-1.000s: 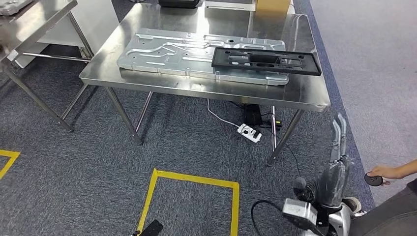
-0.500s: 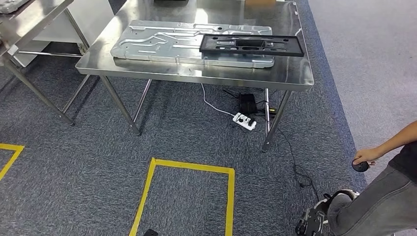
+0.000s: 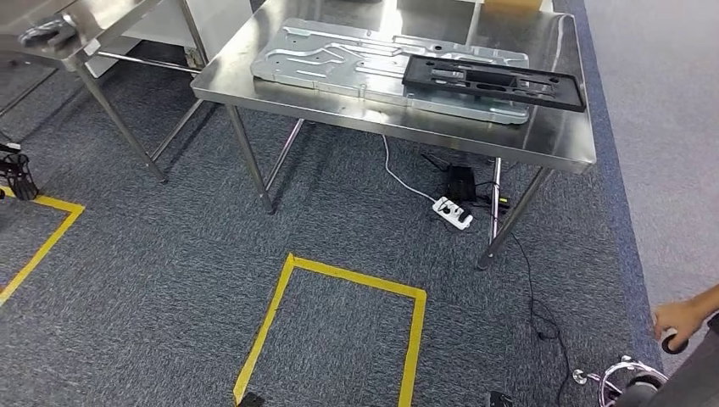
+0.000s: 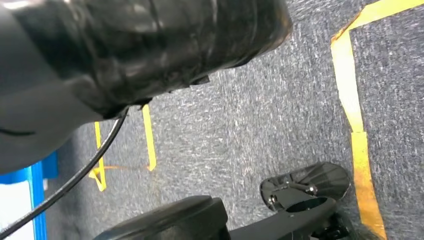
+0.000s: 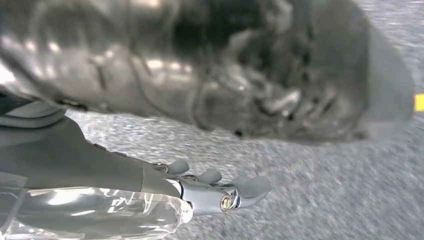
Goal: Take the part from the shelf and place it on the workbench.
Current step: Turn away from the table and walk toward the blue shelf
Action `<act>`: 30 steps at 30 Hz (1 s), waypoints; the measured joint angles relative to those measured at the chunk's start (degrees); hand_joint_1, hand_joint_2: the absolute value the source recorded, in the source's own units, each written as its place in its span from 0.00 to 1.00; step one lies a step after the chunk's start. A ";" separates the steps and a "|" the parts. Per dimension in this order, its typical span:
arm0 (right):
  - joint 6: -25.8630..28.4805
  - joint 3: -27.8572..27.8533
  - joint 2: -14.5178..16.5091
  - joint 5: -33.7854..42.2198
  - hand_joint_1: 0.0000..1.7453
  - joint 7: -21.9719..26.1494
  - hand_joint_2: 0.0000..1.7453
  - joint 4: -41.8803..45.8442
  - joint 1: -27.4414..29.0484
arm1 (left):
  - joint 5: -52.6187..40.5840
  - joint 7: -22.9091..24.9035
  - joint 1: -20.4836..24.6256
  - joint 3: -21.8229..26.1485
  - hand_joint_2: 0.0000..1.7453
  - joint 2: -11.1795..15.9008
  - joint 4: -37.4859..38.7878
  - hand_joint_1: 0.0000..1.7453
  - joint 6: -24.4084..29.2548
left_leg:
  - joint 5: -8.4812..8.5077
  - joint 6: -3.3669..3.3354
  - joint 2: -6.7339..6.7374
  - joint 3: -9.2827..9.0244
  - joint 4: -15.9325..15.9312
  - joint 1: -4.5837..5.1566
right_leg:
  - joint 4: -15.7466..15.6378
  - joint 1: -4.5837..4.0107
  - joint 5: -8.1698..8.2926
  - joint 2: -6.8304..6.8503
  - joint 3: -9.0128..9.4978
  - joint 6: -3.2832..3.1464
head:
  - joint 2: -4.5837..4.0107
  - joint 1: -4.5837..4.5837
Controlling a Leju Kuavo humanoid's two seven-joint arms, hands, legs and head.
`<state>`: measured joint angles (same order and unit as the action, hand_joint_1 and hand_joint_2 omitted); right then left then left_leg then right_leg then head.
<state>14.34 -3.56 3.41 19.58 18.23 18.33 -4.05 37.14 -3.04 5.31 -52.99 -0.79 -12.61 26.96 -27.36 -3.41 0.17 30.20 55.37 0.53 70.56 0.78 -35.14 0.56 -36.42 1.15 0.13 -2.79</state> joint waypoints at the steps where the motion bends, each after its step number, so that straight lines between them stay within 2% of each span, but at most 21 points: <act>1: 0.00 0.00 0.00 0.00 0.00 -0.03 0.00 -0.58 0.01 | 0.00 0.00 -0.02 0.00 0.00 -0.02 0.00 0.00 -0.01 | 0.04 -0.04 -0.62 0.32 0.30 0.03 | 2.55 0.00 -0.69 -0.23 -1.15 0.06 | 0.00 -0.01; 2: 0.00 0.00 0.00 0.00 0.00 -0.04 0.00 -1.04 0.01 | 0.01 0.00 -0.08 -0.01 0.00 -0.03 0.00 0.00 -0.01 | 0.03 -0.03 -1.26 0.61 0.67 0.04 | 3.02 0.03 -0.19 -0.35 -1.31 0.11 | 0.00 -0.01; 3: 0.00 0.00 0.00 0.00 0.00 -0.04 0.00 -1.39 -0.02 | 0.01 0.00 -0.13 -0.01 0.00 -0.04 0.00 0.00 -0.01 | -0.02 0.04 -1.95 0.88 1.13 0.01 | 1.22 0.11 1.34 -0.51 -0.38 0.13 | 0.00 -0.01; 4: 0.00 0.00 0.00 -0.01 0.00 -0.04 0.00 -1.70 -0.06 | 0.02 0.00 -0.15 -0.02 0.00 -0.04 0.00 0.00 -0.01 | -0.13 0.17 -2.65 1.17 1.69 -0.04 | -2.26 0.25 3.36 -0.99 1.36 0.14 | 0.00 0.00; 6: 0.00 0.00 0.00 -0.02 0.00 -0.04 0.00 -2.34 -0.22 | 0.02 0.00 -0.10 -0.01 0.00 -0.05 0.00 0.00 -0.01 | -0.48 0.63 -3.95 2.08 3.02 -0.06 | -8.56 0.57 5.52 -3.19 4.38 0.05 | 0.00 -0.03; 8: -0.02 0.00 0.00 -0.10 0.00 -0.04 0.00 -2.93 -0.35 | 0.01 0.00 -0.05 0.01 0.00 -0.06 0.00 0.00 -0.02 | -0.52 1.23 -4.91 3.01 3.85 -0.10 | -10.31 0.50 5.45 -4.33 4.94 -0.23 | 0.00 -0.07; 10: -0.13 0.02 0.04 -0.43 0.00 -0.04 0.00 -3.34 -0.37 | -0.01 0.00 -0.14 0.01 0.00 -0.04 0.01 0.00 -0.05 | -0.30 1.81 -5.68 3.58 4.01 -0.29 | -10.47 0.40 5.83 -3.25 4.76 -0.82 | 0.00 -0.05; 12: -0.47 0.10 0.09 -1.15 0.00 -0.04 0.00 -3.62 -0.41 | 0.01 0.00 -0.25 0.01 0.00 -0.03 0.03 0.00 -0.12 | -1.45 2.41 -4.55 4.60 5.67 -0.33 | -10.80 0.62 6.23 -2.06 4.73 -1.51 | 0.00 -0.27; 13: -0.71 0.20 0.13 -1.63 0.00 -0.04 0.00 -3.68 -0.44 | 0.03 0.03 -0.24 0.01 0.00 -0.03 0.04 0.00 -0.18 | -2.89 2.71 -3.41 5.68 7.94 -0.38 | -10.94 0.73 6.39 -1.45 4.68 -1.75 | 0.00 -0.46; 15: -1.19 0.71 0.13 -2.82 0.00 -0.04 0.00 -3.82 -0.50 | 0.07 0.20 -0.18 0.01 0.00 -0.11 0.04 0.00 -0.36 | -6.34 3.36 -1.50 8.72 14.69 -0.65 | -10.96 0.62 6.48 -0.12 4.52 -1.91 | 0.00 -0.80; 16: -1.46 1.10 0.13 -3.55 0.00 -0.05 0.00 -3.93 -0.50 | 0.08 0.33 -0.17 0.01 0.00 -0.16 0.04 0.00 -0.44 | -7.34 3.60 -1.10 9.99 17.57 -0.82 | -10.96 0.57 6.48 0.63 4.48 -1.91 | 0.00 -0.80; 17: -1.73 1.57 0.13 -4.35 0.00 -0.10 0.00 -4.05 -0.53 | 0.08 0.45 -0.19 0.01 0.00 -0.19 0.04 0.00 -0.49 | -7.33 3.74 -0.85 10.46 18.81 -0.95 | -10.95 0.55 6.47 1.40 4.46 -1.91 | 0.00 -0.80; 18: -2.00 2.10 0.13 -5.23 0.00 -0.20 0.00 -4.14 -0.60 | 0.09 0.54 -0.22 0.01 0.00 -0.20 0.04 0.00 -0.52 | -6.25 3.80 -0.60 9.85 17.85 -1.03 | -10.95 0.54 6.46 2.12 4.47 -1.89 | 0.00 -0.81; 20: -2.10 3.45 0.14 -7.86 0.00 -0.76 0.00 -4.21 -0.93 | 0.28 0.55 -0.19 0.01 0.00 -0.15 0.04 0.00 -0.56 | -2.65 3.63 0.73 6.03 10.56 -1.01 | -10.95 0.54 6.41 3.37 4.58 -1.78 | 0.00 -0.81; 21: -1.90 4.32 0.14 -9.99 0.00 -1.31 0.00 -4.22 -1.16 | 0.44 0.53 -0.10 0.01 0.00 -0.14 0.04 0.00 -0.75 | -1.46 3.42 1.61 4.15 6.86 -0.75 | -10.95 0.47 6.37 3.87 4.63 -1.60 | 0.00 -0.81; 23: -1.49 7.24 0.15 -17.31 0.00 -3.91 0.00 -4.23 -1.69 | 0.88 1.12 0.10 0.01 0.00 -0.11 0.05 0.00 -2.36 | -0.90 2.88 2.48 2.60 3.27 -0.22 | -11.06 0.33 6.40 4.75 4.70 -1.00 | 0.00 -0.78; 25: -1.82 11.87 0.15 -25.93 0.00 -7.82 0.00 -4.17 -2.22 | 1.23 2.42 0.03 0.01 0.00 -0.01 0.07 0.00 -4.73 | -0.72 2.25 1.53 2.71 3.01 -0.04 | -11.39 0.26 6.48 5.57 5.00 -0.26 | 0.00 -0.74; 26: -2.21 14.40 0.13 -29.12 0.00 -9.53 0.00 -4.10 -2.45 | 1.30 3.08 -0.11 0.01 0.00 0.03 0.08 0.00 -5.55 | -0.47 1.95 1.04 2.53 2.62 -0.14 | -11.23 0.33 6.20 5.30 5.12 0.07 | 0.00 -0.71; 27: -2.64 16.63 0.08 -31.11 0.00 -10.86 0.00 -4.04 -2.66 | 1.26 3.67 -0.19 0.01 0.00 0.06 0.09 0.00 -6.01 | -0.19 1.56 0.58 2.29 2.21 -0.27 | -10.29 0.37 5.39 4.34 4.86 0.31 | 0.00 -0.61; 28: -3.04 18.66 0.03 -32.18 0.00 -11.90 0.00 -3.98 -2.84 | 1.17 4.28 -0.18 0.01 0.00 0.05 0.09 0.00 -6.23 | 0.12 1.19 0.10 2.05 1.83 -0.42 | -8.13 0.37 3.96 2.99 4.01 0.43 | 0.00 -0.47; 30: -3.69 22.28 -0.18 -32.67 0.00 -13.45 0.00 -3.95 -3.09 | 0.78 5.46 -0.05 0.01 0.00 -0.10 0.09 0.00 -6.23 | 0.44 0.71 -0.96 2.11 1.67 -0.47 | -0.96 0.34 0.33 0.39 0.71 0.31 | 0.00 -0.25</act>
<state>10.65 18.72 3.23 -13.09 4.78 14.38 -7.15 37.92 2.42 5.26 -52.98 -0.89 -12.52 20.73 -26.92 -2.69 -0.79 32.32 57.04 0.06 69.60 1.12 -34.81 0.95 -35.71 1.47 0.13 -3.03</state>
